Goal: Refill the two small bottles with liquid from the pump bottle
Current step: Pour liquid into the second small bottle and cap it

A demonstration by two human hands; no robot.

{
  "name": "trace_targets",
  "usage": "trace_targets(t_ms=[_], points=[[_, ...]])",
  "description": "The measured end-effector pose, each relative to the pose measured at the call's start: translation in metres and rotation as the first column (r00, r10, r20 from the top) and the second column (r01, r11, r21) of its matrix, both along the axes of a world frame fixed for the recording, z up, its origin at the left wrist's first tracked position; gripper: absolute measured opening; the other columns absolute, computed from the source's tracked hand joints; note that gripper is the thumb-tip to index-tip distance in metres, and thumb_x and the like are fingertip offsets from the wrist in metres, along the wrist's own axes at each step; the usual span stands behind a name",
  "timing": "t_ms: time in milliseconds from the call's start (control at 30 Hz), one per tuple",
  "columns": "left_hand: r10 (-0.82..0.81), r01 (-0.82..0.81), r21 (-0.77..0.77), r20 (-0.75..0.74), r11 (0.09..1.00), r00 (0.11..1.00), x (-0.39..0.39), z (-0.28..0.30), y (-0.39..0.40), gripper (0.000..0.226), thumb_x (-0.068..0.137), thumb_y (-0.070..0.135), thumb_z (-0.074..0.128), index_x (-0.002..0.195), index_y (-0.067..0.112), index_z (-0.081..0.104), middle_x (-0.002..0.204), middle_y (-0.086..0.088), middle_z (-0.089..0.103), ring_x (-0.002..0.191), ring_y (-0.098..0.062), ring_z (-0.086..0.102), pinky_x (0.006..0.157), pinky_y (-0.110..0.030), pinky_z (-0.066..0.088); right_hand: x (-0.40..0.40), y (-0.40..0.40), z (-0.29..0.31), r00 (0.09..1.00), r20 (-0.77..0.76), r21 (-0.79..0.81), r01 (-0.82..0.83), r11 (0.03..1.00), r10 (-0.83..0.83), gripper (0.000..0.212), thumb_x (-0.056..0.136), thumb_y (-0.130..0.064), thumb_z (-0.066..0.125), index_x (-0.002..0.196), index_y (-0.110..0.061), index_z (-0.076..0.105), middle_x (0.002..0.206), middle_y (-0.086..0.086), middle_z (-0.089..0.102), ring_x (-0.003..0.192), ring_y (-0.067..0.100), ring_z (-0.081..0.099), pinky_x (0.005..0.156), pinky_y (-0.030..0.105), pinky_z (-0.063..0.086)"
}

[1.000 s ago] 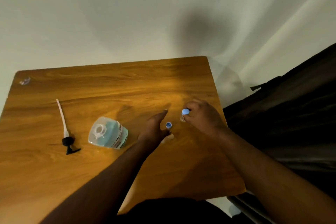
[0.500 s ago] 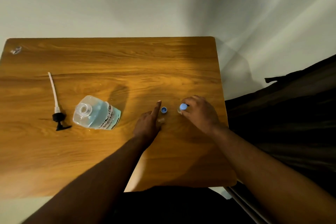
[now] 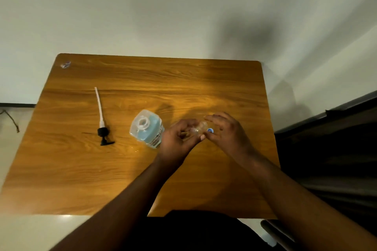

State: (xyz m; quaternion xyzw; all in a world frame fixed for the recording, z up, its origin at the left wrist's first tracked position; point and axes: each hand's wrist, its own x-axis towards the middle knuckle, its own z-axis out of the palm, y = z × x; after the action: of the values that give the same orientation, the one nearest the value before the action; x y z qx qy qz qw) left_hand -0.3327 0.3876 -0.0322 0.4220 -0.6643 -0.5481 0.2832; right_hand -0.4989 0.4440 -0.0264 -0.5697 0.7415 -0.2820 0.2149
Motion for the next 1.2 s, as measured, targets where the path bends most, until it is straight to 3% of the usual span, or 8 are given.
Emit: trace_targets(t_ms=[200,300,433,567,700,800,1033,1200], points=[[0.081,-0.088,-0.013,-0.289,0.996,0.954,0.052,0.059,-0.014,0.033,0.082,0.003,0.075,0.112,0.001,0.061,0.105,-0.011,0.071,0.1,-0.023,0.07,0.086,-0.035,0.056,0.076,-0.032,0.0,0.952,0.306,-0.059,-0.004,0.998,0.022,0.052,0.075,-0.018,0.079,0.124,-0.018,0.061,0.121,0.001,0.061,0.112,0.01,0.055,0.091,0.033,0.048],[0.121,-0.12,0.023,-0.324,0.992,0.938,0.087,0.065,-0.026,0.035,0.082,0.003,0.074,0.113,0.001,0.059,0.105,-0.012,0.07,0.1,-0.026,0.069,0.086,-0.04,0.057,0.113,-0.045,0.001,0.94,0.342,-0.033,0.023,0.999,-0.01,0.08,0.07,-0.025,0.082,0.139,-0.026,0.043,0.139,-0.004,0.047,0.124,0.008,0.044,0.099,0.024,0.041],[0.169,-0.156,0.066,-0.334,0.986,0.927,0.128,0.063,-0.043,0.04,0.083,-0.006,0.071,0.119,0.006,0.057,0.106,-0.013,0.069,0.099,-0.023,0.069,0.084,-0.035,0.057,0.15,-0.059,-0.011,0.95,0.309,0.005,0.046,0.999,-0.046,0.105,0.063,-0.035,0.086,0.146,-0.034,0.022,0.145,-0.007,0.032,0.126,0.002,0.031,0.091,0.005,0.027],[0.134,-0.132,0.025,-0.271,0.991,0.953,0.158,0.057,-0.058,0.044,0.086,-0.006,0.067,0.127,0.006,0.056,0.102,-0.011,0.069,0.092,-0.014,0.068,0.079,-0.028,0.057,0.166,-0.071,-0.032,0.964,0.236,0.007,0.124,0.992,-0.122,0.112,0.057,-0.035,0.09,0.147,-0.025,0.023,0.149,0.005,0.031,0.133,0.018,0.032,0.098,0.026,0.034],[0.096,-0.097,0.003,-0.184,0.995,0.978,0.175,0.051,-0.07,0.041,0.087,0.002,0.07,0.126,0.012,0.059,0.098,-0.012,0.067,0.09,-0.028,0.066,0.079,-0.037,0.056,0.172,-0.075,-0.043,0.966,0.23,-0.044,0.13,0.99,-0.117,0.108,0.058,-0.029,0.09,0.145,-0.028,0.026,0.145,0.006,0.033,0.129,0.016,0.034,0.094,0.018,0.035],[0.048,-0.044,0.028,-0.145,0.999,0.988,0.184,0.049,-0.075,0.042,0.087,0.008,0.071,0.127,0.013,0.059,0.108,-0.003,0.07,0.1,-0.018,0.068,0.086,-0.037,0.057,0.176,-0.08,-0.041,0.968,0.205,-0.096,0.166,0.981,-0.144,0.1,0.059,-0.03,0.09,0.141,-0.031,0.033,0.139,0.006,0.04,0.126,0.018,0.041,0.094,0.024,0.039],[-0.045,0.048,0.041,-0.09,0.998,0.995,0.193,0.059,-0.084,0.051,0.085,0.019,0.073,0.133,0.019,0.057,0.12,0.003,0.067,0.102,-0.009,0.067,0.083,-0.03,0.059,0.174,-0.094,0.008,0.993,-0.101,-0.272,0.027,0.962,-0.056,0.09,0.066,-0.037,0.084,0.14,-0.031,0.034,0.135,0.013,0.039,0.124,0.027,0.042,0.089,0.038,0.053],[-0.083,0.078,-0.06,-0.071,0.995,0.994,0.19,0.076,-0.09,0.057,0.083,0.017,0.075,0.135,0.026,0.054,0.118,0.009,0.066,0.101,-0.004,0.064,0.08,-0.023,0.058,0.164,-0.105,0.055,0.903,-0.428,-0.324,-0.121,0.938,-0.031,0.083,0.07,-0.031,0.082,0.138,-0.025,0.035,0.135,0.014,0.038,0.124,0.031,0.042,0.08,0.036,0.057]])
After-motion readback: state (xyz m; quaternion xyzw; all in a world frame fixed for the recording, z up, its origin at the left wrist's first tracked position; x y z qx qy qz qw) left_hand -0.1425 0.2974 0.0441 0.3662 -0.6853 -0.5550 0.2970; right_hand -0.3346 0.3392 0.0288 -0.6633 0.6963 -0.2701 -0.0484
